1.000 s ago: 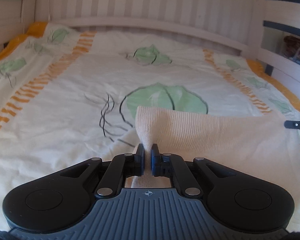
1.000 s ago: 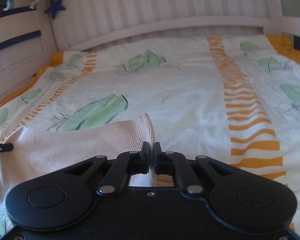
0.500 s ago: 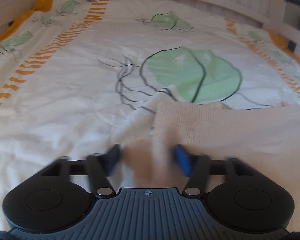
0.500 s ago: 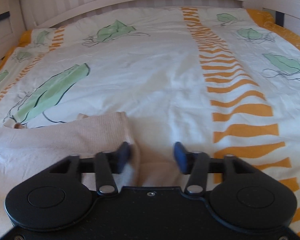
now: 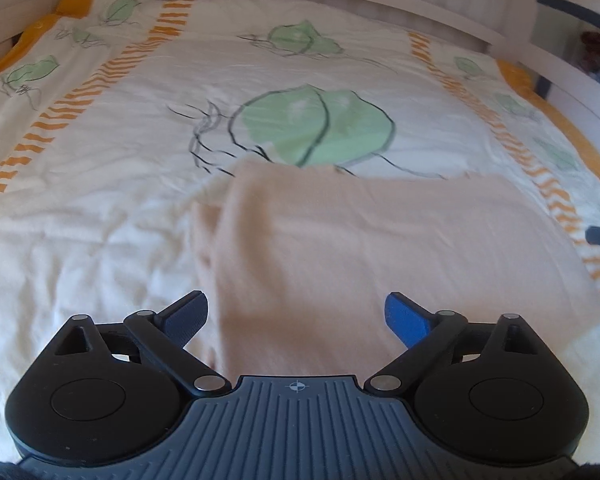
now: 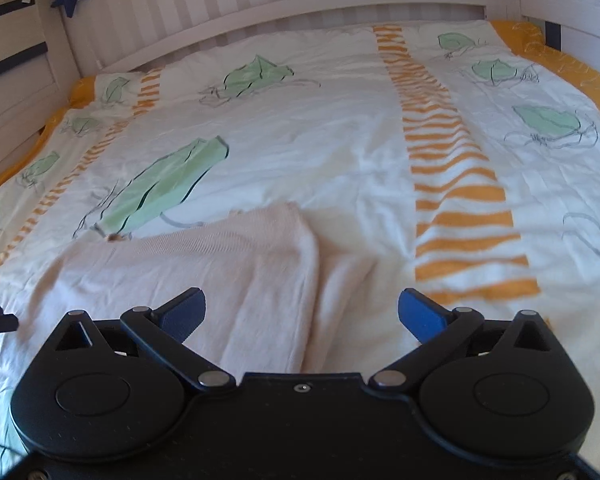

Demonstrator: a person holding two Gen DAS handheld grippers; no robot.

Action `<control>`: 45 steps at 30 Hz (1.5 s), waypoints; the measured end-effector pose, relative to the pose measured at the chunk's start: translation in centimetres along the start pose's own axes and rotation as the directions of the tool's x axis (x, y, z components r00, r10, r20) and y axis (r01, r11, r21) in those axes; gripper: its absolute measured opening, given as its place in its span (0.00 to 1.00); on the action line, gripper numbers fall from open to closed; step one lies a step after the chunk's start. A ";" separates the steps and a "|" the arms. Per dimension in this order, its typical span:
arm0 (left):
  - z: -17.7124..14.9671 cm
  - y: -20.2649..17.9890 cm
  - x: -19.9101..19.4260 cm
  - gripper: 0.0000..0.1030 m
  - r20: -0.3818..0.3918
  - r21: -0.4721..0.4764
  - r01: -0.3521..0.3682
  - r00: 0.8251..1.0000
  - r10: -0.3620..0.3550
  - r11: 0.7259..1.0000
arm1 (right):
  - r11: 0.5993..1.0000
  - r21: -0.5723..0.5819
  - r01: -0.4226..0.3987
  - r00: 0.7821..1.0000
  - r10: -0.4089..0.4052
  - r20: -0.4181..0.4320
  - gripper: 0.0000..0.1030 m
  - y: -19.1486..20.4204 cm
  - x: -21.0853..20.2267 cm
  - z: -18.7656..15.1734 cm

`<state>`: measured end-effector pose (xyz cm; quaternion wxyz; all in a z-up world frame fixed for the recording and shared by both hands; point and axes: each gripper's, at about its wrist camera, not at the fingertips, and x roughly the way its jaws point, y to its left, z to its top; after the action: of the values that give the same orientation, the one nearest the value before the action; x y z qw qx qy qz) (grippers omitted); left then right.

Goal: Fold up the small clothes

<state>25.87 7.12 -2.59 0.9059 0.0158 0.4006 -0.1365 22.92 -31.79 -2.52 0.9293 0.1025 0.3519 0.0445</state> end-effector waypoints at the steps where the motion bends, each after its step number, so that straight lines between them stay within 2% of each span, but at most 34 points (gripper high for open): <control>1: -0.6 -0.5 0.0 0.94 -0.007 0.022 -0.007 1.000 0.007 1.000 | 1.000 -0.018 0.006 1.000 -0.006 -0.013 1.00 0.3 -0.1 -0.5; 6: -3.2 -0.9 1.1 0.94 -0.065 0.096 -0.072 0.995 0.078 0.993 | 0.997 -0.074 0.025 0.995 -0.032 -0.093 1.00 0.4 0.6 -2.7; 8: -4.1 0.1 1.7 0.96 -0.104 0.072 -0.090 0.990 0.097 0.993 | 0.993 -0.081 0.080 0.987 -0.091 -0.135 1.00 -0.3 1.2 -3.6; 9: -4.3 0.7 1.9 1.00 -0.109 0.040 -0.081 0.990 0.085 0.996 | 0.994 -0.065 0.092 0.982 -0.101 -0.161 1.00 -0.9 1.5 -3.9; 10: -4.5 1.3 1.8 1.00 -0.111 0.003 -0.074 0.991 0.074 0.997 | 0.996 -0.036 0.085 0.981 -0.090 -0.170 1.00 -1.6 1.5 -4.3; 17: -4.5 1.8 2.2 1.00 -0.133 -0.047 -0.067 0.989 0.060 0.997 | 0.995 0.098 0.033 0.988 -0.018 -0.152 1.00 -3.3 1.3 -4.2; 19: -4.6 1.7 2.2 1.00 -0.126 -0.052 -0.072 0.990 0.065 0.996 | 0.994 0.104 0.023 0.990 -0.008 -0.137 1.00 -3.5 1.4 -4.4; 22: -5.2 1.5 1.9 1.00 -0.099 -0.052 -0.074 0.993 0.068 0.996 | 0.996 0.081 0.040 0.994 -0.031 -0.108 1.00 -2.9 1.3 -5.0; 25: -5.5 1.4 1.6 1.00 -0.090 -0.055 -0.071 0.994 0.066 0.996 | 0.996 0.021 0.091 0.993 -0.089 -0.078 1.00 -1.6 1.4 -5.7; 27: -4.9 1.4 1.3 0.99 -0.122 -0.059 -0.062 0.991 0.054 0.996 | 0.992 -0.014 0.127 0.989 -0.127 -0.070 1.00 -0.8 1.5 -5.9; 29: -4.3 1.3 0.5 0.96 -0.124 -0.095 -0.074 0.990 0.062 0.993 | 0.991 -0.005 0.131 0.988 -0.131 -0.077 1.00 -0.8 1.4 -5.8; 31: -3.7 0.7 -0.9 0.96 -0.085 -0.123 -0.065 0.995 0.055 0.990 | 0.993 0.025 0.120 0.989 -0.117 -0.092 1.00 -1.0 1.3 -5.4; 36: -0.2 -3.0 -2.4 0.96 -0.023 -0.052 -0.071 0.997 0.070 0.996 | 0.988 0.116 0.101 0.990 -0.088 -0.114 1.00 -1.5 1.3 -4.7; 42: 4.8 -6.8 1.4 0.96 -0.013 -0.035 -0.085 0.996 0.085 0.996 | 0.979 0.190 0.070 0.991 -0.047 -0.125 1.00 -2.0 1.0 -4.5; 45: 6.3 -8.0 4.4 0.96 -0.038 -0.051 -0.110 0.993 0.108 0.993 | 0.966 0.254 0.049 0.992 -0.018 -0.122 1.00 -2.6 0.8 -4.3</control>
<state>31.17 -2.48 -0.84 0.9048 0.0160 0.4187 -0.0757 20.74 -33.56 -6.76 0.8864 0.2129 0.4109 -0.0110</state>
